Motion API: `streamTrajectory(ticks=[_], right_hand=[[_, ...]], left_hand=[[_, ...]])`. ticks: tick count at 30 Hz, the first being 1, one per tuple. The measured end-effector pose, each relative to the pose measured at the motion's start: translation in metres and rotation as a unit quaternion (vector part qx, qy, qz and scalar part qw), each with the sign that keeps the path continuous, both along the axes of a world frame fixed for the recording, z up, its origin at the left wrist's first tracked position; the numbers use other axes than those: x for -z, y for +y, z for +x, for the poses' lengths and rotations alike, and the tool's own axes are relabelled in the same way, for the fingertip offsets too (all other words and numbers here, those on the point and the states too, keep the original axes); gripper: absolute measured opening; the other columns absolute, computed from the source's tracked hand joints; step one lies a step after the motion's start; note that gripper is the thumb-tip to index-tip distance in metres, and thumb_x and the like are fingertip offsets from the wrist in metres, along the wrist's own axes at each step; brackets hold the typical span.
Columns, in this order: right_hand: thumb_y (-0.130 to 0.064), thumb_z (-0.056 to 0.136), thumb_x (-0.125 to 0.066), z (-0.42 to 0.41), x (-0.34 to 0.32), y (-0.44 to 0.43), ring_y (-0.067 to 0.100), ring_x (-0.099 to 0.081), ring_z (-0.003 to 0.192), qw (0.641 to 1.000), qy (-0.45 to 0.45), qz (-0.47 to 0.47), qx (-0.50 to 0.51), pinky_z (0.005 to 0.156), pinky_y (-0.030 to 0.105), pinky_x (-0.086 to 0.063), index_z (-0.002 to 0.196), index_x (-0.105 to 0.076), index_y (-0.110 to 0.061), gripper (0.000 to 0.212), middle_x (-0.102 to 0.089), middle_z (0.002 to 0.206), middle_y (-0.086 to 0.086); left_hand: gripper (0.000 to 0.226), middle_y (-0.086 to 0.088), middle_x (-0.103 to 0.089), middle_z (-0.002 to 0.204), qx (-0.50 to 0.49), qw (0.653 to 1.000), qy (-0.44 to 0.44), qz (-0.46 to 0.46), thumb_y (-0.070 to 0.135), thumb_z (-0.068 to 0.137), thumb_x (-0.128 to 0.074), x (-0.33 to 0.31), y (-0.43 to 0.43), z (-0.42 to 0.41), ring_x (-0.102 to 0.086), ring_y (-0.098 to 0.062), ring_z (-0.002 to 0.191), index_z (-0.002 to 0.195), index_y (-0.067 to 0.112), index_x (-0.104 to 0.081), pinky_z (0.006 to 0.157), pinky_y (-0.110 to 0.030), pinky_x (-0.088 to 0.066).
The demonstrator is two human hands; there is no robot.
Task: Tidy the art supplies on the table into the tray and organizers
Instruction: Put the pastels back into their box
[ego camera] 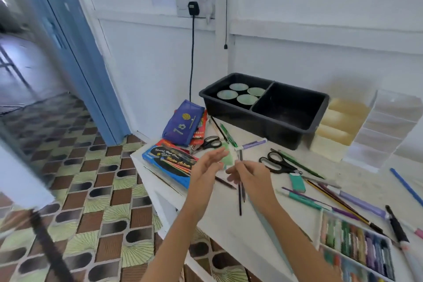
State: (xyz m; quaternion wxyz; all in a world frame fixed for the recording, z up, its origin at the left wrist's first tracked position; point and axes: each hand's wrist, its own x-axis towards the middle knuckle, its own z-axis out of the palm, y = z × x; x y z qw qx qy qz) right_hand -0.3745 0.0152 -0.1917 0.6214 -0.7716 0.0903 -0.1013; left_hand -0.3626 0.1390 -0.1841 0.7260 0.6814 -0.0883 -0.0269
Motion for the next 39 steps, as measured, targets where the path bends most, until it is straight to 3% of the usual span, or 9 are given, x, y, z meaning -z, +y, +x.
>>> streamTrajectory(ticks=[3, 7, 11, 14, 17, 21, 26, 32, 39], right_hand=[[-0.012, 0.094, -0.049, 0.034, -0.005, 0.021, 0.013, -0.065, 0.062, 1.000, -0.003, 0.002, -0.028, 0.063, 0.023, -0.052, 0.070, -0.072, -0.013, 0.033, -0.071, 0.068, 0.004], [-0.015, 0.093, -0.049, 0.082, -0.008, 0.048, 0.013, -0.063, 0.065, 0.999, 0.005, -0.009, -0.034, 0.068, 0.031, -0.051, 0.068, -0.070, -0.019, 0.033, -0.072, 0.073, 0.005], [-0.018, 0.089, -0.052, 0.132, -0.001, 0.067, 0.030, -0.063, 0.071, 1.000, 0.026, -0.012, -0.012, 0.061, 0.032, -0.044, 0.077, -0.069, -0.003, 0.026, -0.070, 0.075, 0.012], [-0.021, 0.090, -0.056, 0.165, 0.000, 0.074, 0.016, -0.057, 0.070, 0.998, 0.055, -0.034, 0.013, 0.056, 0.022, -0.040, 0.081, -0.062, -0.010, 0.016, -0.063, 0.080, 0.004], [-0.021, 0.090, -0.057, 0.191, 0.002, 0.079, 0.011, -0.056, 0.078, 0.995, 0.080, -0.046, 0.037, 0.064, 0.024, -0.047, 0.098, -0.059, -0.014, 0.011, -0.060, 0.092, 0.001], [-0.022, 0.088, -0.062, 0.214, 0.012, 0.083, 0.016, -0.057, 0.092, 0.990, 0.117, -0.057, 0.051, 0.081, 0.036, -0.051, 0.106, -0.050, -0.016, 0.022, -0.054, 0.093, -0.001], [-0.030, 0.083, -0.070, 0.230, 0.022, 0.089, 0.015, -0.057, 0.090, 0.989, 0.129, -0.036, 0.058, 0.074, 0.029, -0.046, 0.108, -0.044, -0.015, 0.039, -0.059, 0.097, 0.000], [-0.027, 0.074, -0.079, 0.238, 0.034, 0.087, 0.017, -0.068, 0.084, 0.982, 0.146, 0.088, 0.075, 0.077, 0.036, -0.056, 0.099, -0.066, -0.012, 0.033, -0.073, 0.092, 0.002], [-0.004, 0.077, -0.073, 0.231, 0.028, 0.073, 0.020, -0.066, 0.065, 0.943, 0.181, 0.255, 0.112, 0.047, 0.025, -0.051, 0.104, -0.060, -0.005, 0.029, -0.068, 0.083, 0.010]], left_hand=[[0.035, 0.002, -0.067, 0.109, -0.034, 0.999, -0.023, -0.004, -0.005, 0.092, -0.042, -0.005, 0.018, 0.026, -0.061, -0.005, 0.102, 0.114, 0.014, -0.062, 0.079, -0.014, -0.049], [0.034, 0.000, -0.068, 0.106, -0.087, 0.995, -0.040, 0.004, -0.007, 0.091, -0.044, -0.006, 0.041, 0.068, -0.063, -0.008, 0.100, 0.109, 0.013, -0.064, 0.081, -0.016, -0.050], [0.035, 0.006, -0.067, 0.107, -0.165, 0.984, -0.049, 0.053, -0.005, 0.089, -0.045, -0.004, 0.071, 0.119, -0.059, -0.002, 0.102, 0.106, 0.018, -0.065, 0.078, -0.010, -0.047], [0.030, 0.008, -0.062, 0.112, -0.193, 0.978, -0.030, 0.080, 0.003, 0.092, -0.046, -0.005, 0.092, 0.158, -0.055, -0.004, 0.104, 0.111, 0.019, -0.061, 0.074, -0.010, -0.046], [0.032, 0.002, -0.055, 0.129, -0.171, 0.975, 0.014, 0.142, 0.011, 0.095, -0.045, 0.002, 0.109, 0.197, -0.049, -0.010, 0.116, 0.125, 0.019, -0.053, 0.079, -0.019, -0.044], [0.039, -0.002, -0.050, 0.131, -0.089, 0.971, 0.094, 0.199, 0.025, 0.099, -0.043, 0.014, 0.117, 0.227, -0.052, -0.013, 0.107, 0.137, 0.020, -0.042, 0.080, -0.027, -0.051], [0.036, -0.004, -0.060, 0.124, -0.026, 0.971, 0.133, 0.196, 0.027, 0.098, -0.044, 0.029, 0.116, 0.247, -0.063, -0.018, 0.101, 0.133, 0.018, -0.046, 0.087, -0.038, -0.054], [0.032, 0.001, -0.057, 0.123, -0.044, 0.973, 0.073, 0.216, 0.031, 0.097, -0.047, 0.037, 0.117, 0.253, -0.060, -0.018, 0.106, 0.128, 0.024, -0.051, 0.089, -0.042, -0.053], [0.024, 0.004, -0.059, 0.113, -0.083, 0.987, 0.079, 0.111, 0.028, 0.098, -0.044, 0.035, 0.120, 0.256, -0.062, -0.008, 0.094, 0.118, 0.023, -0.057, 0.064, -0.024, -0.051]])
